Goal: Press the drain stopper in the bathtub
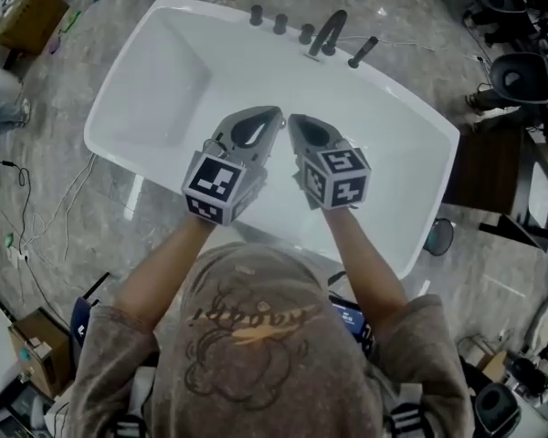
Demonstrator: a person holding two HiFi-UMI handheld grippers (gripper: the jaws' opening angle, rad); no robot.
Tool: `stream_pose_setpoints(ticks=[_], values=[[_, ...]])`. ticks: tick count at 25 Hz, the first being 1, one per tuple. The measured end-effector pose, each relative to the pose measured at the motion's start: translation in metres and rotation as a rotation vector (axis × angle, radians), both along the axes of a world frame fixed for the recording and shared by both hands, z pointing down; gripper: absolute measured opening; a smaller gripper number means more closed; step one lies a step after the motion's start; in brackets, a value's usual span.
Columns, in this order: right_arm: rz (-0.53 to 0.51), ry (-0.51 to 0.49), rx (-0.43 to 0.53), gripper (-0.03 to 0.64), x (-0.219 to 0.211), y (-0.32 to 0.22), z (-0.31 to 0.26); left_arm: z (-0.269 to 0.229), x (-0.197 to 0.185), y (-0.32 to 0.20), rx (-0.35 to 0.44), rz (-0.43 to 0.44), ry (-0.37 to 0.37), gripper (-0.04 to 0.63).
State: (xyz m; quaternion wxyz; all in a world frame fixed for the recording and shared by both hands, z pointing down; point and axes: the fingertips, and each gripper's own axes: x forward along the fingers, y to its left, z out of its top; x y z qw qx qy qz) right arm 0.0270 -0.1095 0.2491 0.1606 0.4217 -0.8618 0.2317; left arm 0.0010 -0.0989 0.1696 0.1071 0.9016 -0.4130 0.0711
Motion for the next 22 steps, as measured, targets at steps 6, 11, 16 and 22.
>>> stream_pose_setpoints(ticks=[6,11,16,22], values=[[-0.072,-0.056,0.124,0.002,-0.009,0.038,-0.053,-0.017,-0.011,0.031,0.006,0.006,0.001,0.000],[-0.136,-0.056,0.214,0.002,-0.013,0.071,-0.085,-0.028,-0.015,0.057,0.002,0.023,0.017,0.002],[-0.182,-0.132,0.274,0.002,-0.013,0.098,-0.109,-0.037,-0.015,0.077,0.019,0.053,0.021,0.002],[-0.217,-0.229,0.328,0.002,-0.011,0.119,-0.122,-0.042,-0.015,0.092,0.044,0.081,0.041,0.002]])
